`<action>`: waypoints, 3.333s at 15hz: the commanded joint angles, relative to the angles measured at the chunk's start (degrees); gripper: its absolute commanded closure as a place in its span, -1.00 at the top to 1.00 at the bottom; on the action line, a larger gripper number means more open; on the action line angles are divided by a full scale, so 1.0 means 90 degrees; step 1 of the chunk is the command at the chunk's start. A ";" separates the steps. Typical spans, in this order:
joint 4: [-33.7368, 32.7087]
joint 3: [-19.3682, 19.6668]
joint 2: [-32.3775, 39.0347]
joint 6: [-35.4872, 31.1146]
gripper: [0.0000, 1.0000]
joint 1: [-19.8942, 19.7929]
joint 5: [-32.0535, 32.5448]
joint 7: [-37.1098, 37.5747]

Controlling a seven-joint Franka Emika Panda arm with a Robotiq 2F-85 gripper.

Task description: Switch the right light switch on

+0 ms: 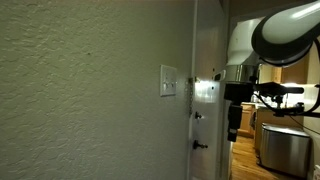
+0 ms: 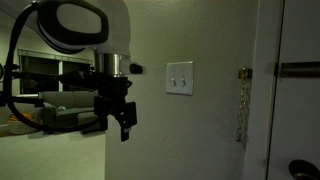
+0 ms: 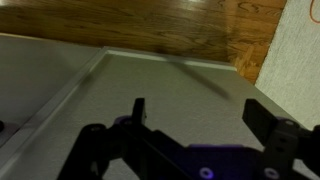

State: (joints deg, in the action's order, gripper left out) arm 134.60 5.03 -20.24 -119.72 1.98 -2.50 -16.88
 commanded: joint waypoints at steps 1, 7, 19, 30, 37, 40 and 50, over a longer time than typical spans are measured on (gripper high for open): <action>-0.0301 -0.0099 0.0173 0.0015 1.00 0.0016 0.0005 -0.0023; -0.1149 -0.0317 0.0720 -0.0092 1.00 -0.0022 0.0084 0.0266; -0.2248 -0.0392 0.1476 -0.0828 1.00 -0.0141 0.0450 0.1090; -0.2722 -0.0341 0.1739 -0.0939 1.00 -0.0246 0.0616 0.1326; -0.3399 -0.0245 0.1981 -0.1039 1.00 -0.0428 0.0658 0.1363; -0.3580 -0.0230 0.2085 -0.1092 0.94 -0.0473 0.0591 0.1363; -0.4073 -0.0246 0.2412 -0.1238 -0.09 -0.0468 0.0347 0.1349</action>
State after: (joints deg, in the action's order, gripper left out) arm 99.58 2.97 0.33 -129.76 -2.01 1.90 -5.50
